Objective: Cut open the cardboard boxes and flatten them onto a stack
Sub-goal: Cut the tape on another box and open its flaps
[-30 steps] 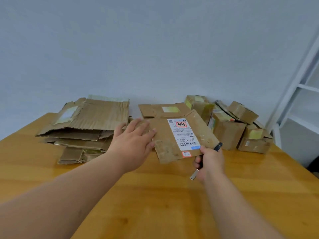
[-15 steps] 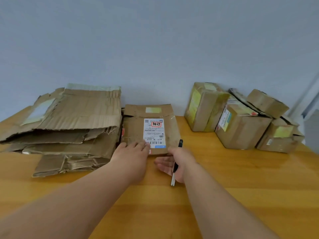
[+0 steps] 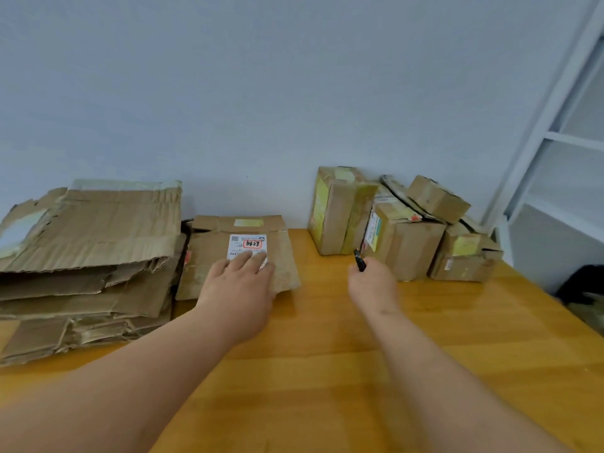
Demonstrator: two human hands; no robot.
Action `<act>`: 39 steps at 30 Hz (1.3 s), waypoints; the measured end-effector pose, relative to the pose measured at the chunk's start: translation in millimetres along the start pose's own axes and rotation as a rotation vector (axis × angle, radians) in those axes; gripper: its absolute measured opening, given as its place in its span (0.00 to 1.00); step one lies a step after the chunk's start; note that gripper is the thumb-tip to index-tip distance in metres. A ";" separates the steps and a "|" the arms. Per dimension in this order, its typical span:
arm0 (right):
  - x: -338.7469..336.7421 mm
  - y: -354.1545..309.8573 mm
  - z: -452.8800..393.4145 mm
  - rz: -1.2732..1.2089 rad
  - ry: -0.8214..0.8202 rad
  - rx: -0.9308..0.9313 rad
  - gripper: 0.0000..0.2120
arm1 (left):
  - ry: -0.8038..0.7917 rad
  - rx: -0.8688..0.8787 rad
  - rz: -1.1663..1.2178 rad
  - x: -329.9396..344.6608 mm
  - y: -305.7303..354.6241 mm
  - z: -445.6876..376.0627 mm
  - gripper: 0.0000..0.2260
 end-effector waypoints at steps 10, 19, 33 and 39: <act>-32.9 -64.5 -68.9 0.232 0.178 -0.266 0.31 | 0.026 -0.044 0.166 -19.9 18.0 -69.3 0.24; -16.7 -88.4 -140.3 0.258 0.129 -0.095 0.36 | 0.119 -0.132 0.408 -6.4 10.5 -112.6 0.20; -87.4 -72.5 -36.5 -0.033 0.212 -0.220 0.24 | 0.164 -0.141 0.430 -64.0 17.2 -23.7 0.21; -134.9 -40.2 37.5 -0.351 0.142 -0.223 0.27 | 0.130 -0.135 0.628 -80.3 22.9 39.2 0.18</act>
Point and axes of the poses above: each hand's wrist, its own z-axis away from the middle knuckle, its own x-axis out of the palm, y = z × x, the point moved 2 cm from there along -z, towards the middle knuckle, and after that the axes turned 1 degree about z, right-handed, at the moved point
